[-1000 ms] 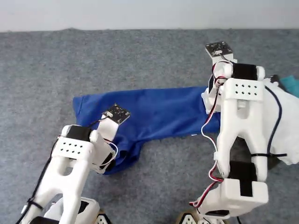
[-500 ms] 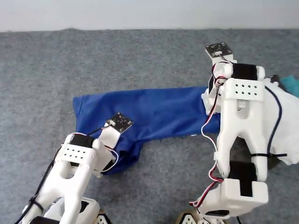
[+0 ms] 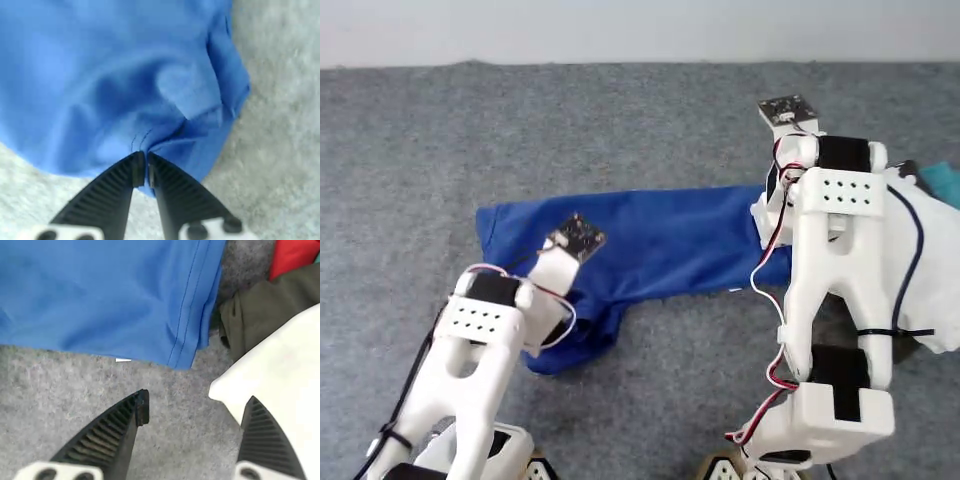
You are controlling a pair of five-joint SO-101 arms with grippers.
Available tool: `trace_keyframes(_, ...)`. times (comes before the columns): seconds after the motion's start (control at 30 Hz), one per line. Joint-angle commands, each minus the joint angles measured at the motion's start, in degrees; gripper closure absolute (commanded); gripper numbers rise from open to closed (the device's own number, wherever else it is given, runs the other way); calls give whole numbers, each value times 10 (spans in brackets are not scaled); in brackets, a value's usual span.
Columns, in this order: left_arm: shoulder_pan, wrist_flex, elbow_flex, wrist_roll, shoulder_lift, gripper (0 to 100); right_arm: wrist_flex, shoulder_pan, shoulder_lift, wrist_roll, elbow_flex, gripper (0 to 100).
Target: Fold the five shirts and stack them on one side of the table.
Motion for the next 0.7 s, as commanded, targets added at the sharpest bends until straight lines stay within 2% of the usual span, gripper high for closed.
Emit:
trace_keyframes(0.0, -9, -5, -65, -8, -10, 987, 18, -4, -32, 4, -21, 695)
trace_keyframes(0.1, -46, -5, -104, -14, -4, 987, 29, -4, -33, 0, -21, 695)
trace_keyframes(0.2, -80, -5, -138, -52, 39, 987, 30, -4, -33, -19, -21, 695)
trace_keyframes(0.67, -84, -2, -380, -81, 334, 987, 51, -19, -34, -25, -21, 695)
